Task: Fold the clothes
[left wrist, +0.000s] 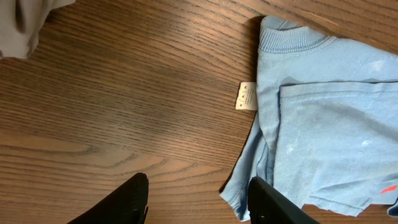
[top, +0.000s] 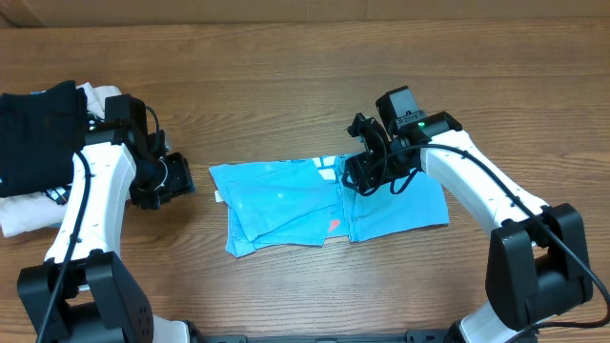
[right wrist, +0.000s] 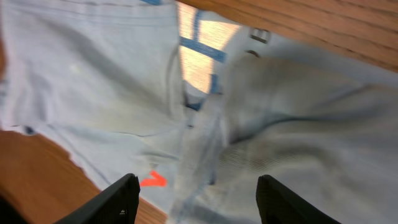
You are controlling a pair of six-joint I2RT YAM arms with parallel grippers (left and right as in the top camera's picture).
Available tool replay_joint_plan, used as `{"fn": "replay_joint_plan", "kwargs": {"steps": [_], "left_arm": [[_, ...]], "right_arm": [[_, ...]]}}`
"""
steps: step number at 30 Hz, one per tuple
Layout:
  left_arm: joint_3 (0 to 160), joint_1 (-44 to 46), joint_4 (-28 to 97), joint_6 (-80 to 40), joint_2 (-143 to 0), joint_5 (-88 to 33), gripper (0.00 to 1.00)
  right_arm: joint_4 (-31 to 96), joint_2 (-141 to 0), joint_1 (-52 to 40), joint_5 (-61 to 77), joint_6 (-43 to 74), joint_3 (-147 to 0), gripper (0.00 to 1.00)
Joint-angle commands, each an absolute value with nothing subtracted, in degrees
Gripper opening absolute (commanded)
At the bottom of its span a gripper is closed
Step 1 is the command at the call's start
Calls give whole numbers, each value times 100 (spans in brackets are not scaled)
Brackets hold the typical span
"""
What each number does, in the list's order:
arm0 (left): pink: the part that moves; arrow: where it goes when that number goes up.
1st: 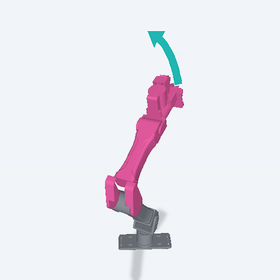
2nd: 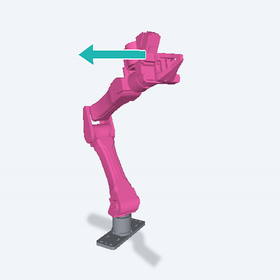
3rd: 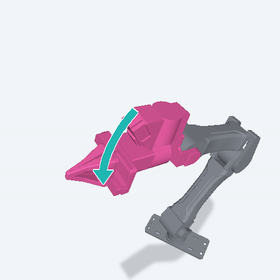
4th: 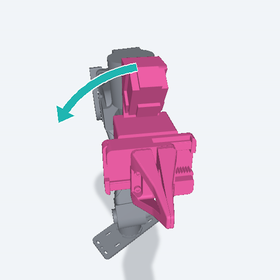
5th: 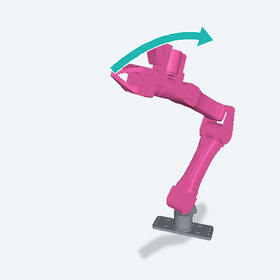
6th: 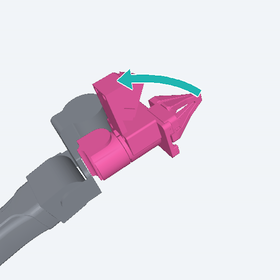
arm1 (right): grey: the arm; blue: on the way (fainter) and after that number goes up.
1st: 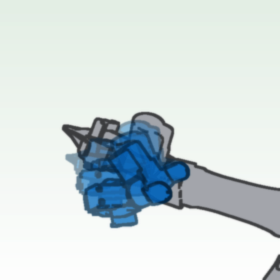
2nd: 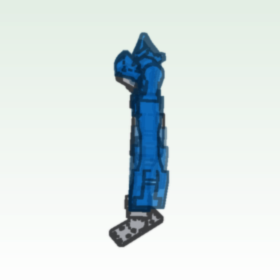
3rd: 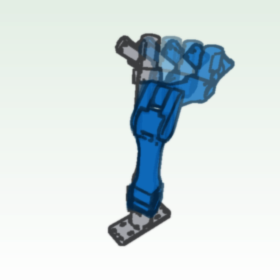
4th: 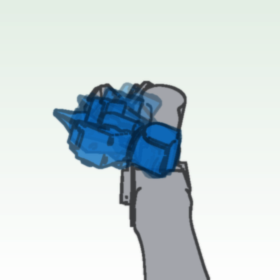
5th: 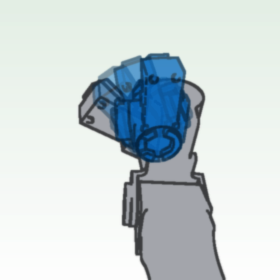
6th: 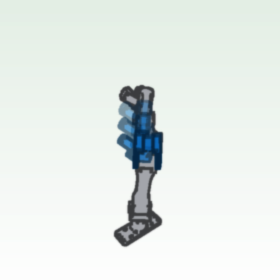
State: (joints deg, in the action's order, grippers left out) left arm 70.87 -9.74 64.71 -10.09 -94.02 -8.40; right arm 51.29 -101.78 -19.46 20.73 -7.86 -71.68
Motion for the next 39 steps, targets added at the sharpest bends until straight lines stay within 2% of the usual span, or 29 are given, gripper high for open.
{"fn": "replay_joint_plan", "kwargs": {"steps": [1, 23, 27, 29, 33, 39], "left_arm": [[7194, -961, 6462, -878, -9347, -908, 55], [7194, -963, 6442, -854, -9347, -904, 56], [7196, -963, 6436, -854, -9347, -904, 56], [7194, -963, 6442, -854, -9347, -904, 56], [7194, -963, 6447, -801, -9347, -904, 56], [7194, -963, 6447, -770, -9347, -904, 56]], "right_arm": [[5223, -10206, -1907, 1431, -727, -7279, 64], [5640, -10497, -2193, 1466, -565, -7269, 62], [5481, -10617, -2331, 1151, -167, -7269, 62], [5446, -10687, -2346, 1024, 10, -7269, 58], [5384, -10735, -2346, 788, 373, -7269, 44], [5288, -10735, -2346, 751, 460, -7269, 31]]}}
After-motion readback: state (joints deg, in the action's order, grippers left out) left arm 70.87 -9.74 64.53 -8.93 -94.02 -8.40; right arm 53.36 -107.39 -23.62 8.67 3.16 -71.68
